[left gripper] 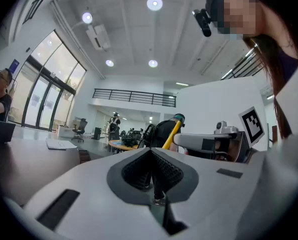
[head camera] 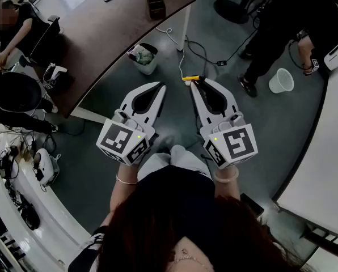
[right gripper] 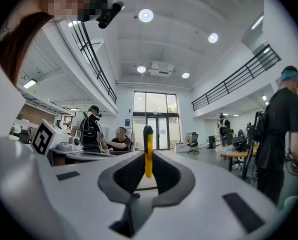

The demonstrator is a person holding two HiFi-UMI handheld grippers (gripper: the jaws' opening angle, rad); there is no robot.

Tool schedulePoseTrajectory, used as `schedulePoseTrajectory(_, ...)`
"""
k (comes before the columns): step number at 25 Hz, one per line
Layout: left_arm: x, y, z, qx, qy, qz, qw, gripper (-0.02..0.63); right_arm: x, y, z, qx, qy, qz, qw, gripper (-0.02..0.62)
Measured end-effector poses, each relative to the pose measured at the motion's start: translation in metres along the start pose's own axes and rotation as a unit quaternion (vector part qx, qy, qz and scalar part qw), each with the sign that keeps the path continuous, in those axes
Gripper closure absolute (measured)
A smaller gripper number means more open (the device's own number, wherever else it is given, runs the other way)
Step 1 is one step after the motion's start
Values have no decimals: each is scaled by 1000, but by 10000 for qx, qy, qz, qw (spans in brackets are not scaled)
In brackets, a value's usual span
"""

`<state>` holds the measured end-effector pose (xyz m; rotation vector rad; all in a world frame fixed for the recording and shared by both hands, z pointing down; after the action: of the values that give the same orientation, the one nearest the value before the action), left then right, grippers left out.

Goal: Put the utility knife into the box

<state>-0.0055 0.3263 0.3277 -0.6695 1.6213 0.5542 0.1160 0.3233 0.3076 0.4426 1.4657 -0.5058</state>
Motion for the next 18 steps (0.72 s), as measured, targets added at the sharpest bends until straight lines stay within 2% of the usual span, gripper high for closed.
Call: schedulePoseTrajectory(18, -4, -22, -13, -59, -7, -87, 9999, 615, -5, -13, 13, 29, -10, -84, 10000, 543)
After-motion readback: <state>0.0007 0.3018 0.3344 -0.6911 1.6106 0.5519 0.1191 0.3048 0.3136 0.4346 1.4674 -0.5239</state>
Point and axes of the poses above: the fingertips, and each gripper's own axes: y backward along the fingers, z to its right, x out of its top, the point moved 4 cm from there along y, backward along the fingers, and after that the axes turned 5 degrees about -x, right-handed, at the moved point
